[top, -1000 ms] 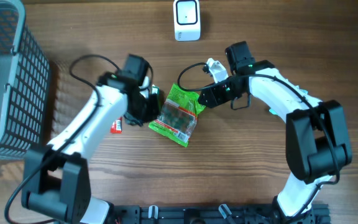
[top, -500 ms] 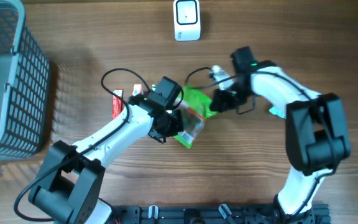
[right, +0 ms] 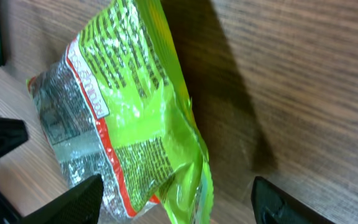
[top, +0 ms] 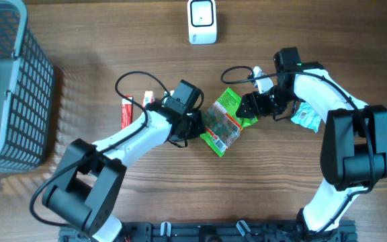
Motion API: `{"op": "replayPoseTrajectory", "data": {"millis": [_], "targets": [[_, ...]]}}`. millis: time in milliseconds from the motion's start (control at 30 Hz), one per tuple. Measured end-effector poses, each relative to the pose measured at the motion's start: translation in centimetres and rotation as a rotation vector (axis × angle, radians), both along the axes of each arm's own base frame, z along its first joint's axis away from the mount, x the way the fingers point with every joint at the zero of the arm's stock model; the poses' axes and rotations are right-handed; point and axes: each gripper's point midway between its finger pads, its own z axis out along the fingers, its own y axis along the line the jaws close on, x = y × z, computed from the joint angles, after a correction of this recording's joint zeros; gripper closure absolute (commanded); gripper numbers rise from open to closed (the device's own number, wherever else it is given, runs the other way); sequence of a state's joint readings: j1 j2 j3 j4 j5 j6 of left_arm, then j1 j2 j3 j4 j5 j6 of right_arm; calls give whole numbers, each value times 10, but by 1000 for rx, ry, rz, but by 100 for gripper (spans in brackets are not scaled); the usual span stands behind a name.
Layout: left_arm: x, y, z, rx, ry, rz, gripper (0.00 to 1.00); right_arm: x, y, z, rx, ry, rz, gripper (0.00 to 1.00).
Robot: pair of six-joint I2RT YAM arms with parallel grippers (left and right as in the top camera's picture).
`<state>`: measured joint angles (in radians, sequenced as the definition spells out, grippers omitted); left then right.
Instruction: Scan the item barcode
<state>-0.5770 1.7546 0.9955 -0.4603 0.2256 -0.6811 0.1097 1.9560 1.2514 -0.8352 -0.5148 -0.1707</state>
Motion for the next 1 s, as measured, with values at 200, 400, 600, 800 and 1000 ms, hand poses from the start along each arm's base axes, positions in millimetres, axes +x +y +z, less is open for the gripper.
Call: {"op": "replayPoseTrajectory", "data": {"millis": [200, 400, 600, 800, 1000], "targets": [[8, -7, -17, -14, 4, 12, 96, 3, 7, 4, 47, -61, 83, 21], [10, -9, -21, -21, 4, 14, 96, 3, 12, 6, 67, -88, 126, 29], [11, -11, -22, -27, 6, 12, 96, -3, 25, -4, 72, -112, 171, 34], [11, -11, -22, -27, 6, 12, 96, -23, 46, -10, 238, -97, 166, 41], [11, -11, -22, -27, 5, 12, 96, -52, 59, -11, 381, 11, 125, 53]]}}
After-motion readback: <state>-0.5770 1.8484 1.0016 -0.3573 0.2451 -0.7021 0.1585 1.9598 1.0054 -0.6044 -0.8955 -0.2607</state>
